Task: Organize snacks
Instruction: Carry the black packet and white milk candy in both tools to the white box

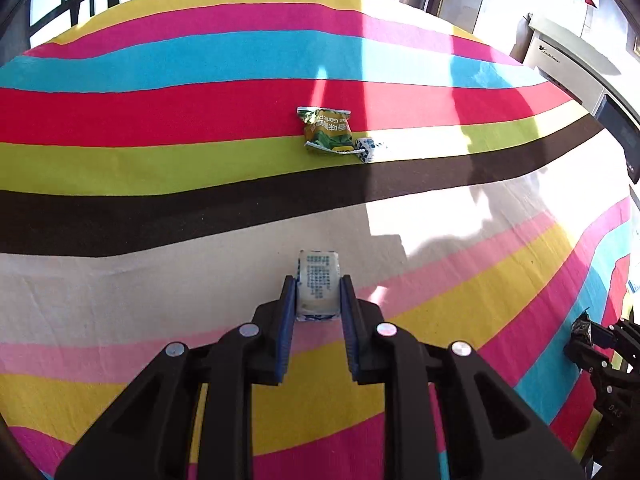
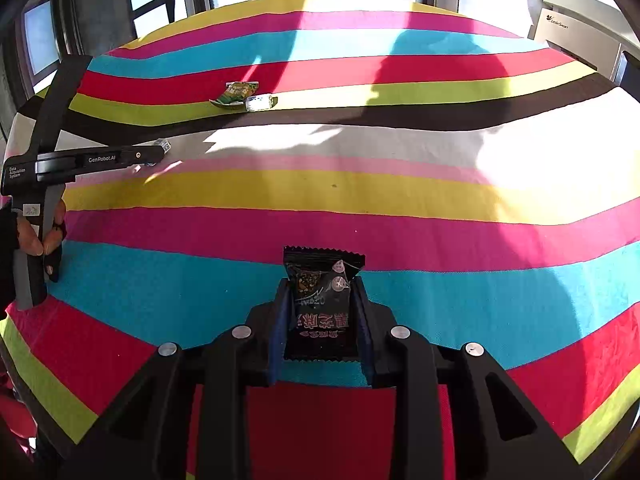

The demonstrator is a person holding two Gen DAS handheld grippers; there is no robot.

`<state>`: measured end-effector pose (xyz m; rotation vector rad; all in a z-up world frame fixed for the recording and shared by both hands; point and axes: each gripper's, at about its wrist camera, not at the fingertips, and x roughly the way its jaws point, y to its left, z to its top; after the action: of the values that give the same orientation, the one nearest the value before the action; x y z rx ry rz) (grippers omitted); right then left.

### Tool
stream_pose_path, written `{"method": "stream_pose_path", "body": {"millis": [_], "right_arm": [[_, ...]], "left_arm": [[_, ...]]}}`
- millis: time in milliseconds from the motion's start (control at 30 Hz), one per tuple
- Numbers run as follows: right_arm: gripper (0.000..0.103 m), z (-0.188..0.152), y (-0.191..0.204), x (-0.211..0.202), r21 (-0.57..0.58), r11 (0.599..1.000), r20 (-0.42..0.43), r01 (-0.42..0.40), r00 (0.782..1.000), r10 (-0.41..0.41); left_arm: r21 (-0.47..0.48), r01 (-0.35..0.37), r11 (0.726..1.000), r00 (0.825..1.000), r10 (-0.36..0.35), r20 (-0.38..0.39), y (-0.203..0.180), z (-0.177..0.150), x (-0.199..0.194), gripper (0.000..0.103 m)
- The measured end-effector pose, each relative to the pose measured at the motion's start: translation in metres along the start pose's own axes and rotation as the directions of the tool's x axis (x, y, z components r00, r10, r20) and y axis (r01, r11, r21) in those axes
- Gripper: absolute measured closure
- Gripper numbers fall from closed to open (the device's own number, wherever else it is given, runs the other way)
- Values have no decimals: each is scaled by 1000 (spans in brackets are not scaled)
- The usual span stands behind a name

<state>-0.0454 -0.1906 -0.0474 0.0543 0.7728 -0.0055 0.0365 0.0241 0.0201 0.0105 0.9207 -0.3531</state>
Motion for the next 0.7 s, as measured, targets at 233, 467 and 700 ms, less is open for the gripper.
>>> {"method": "stream_pose_path", "body": {"millis": [233,467,700], "right_arm": [[74,0,1,0,-2,1000,1,9,1000,-9],[74,0,1,-1,-1,1000,1,11,1000,-11],[74,-1,1,-1,0,1000,2,24,1000,-24]], "left_arm": [[52,16,999,1000,-15,-22,-23,-93,-70,62],[367,106,924,993,-118,9,-29,-141,-116,15],[681,310,663,950,-230,-209,-21,-111,-75,27]]}}
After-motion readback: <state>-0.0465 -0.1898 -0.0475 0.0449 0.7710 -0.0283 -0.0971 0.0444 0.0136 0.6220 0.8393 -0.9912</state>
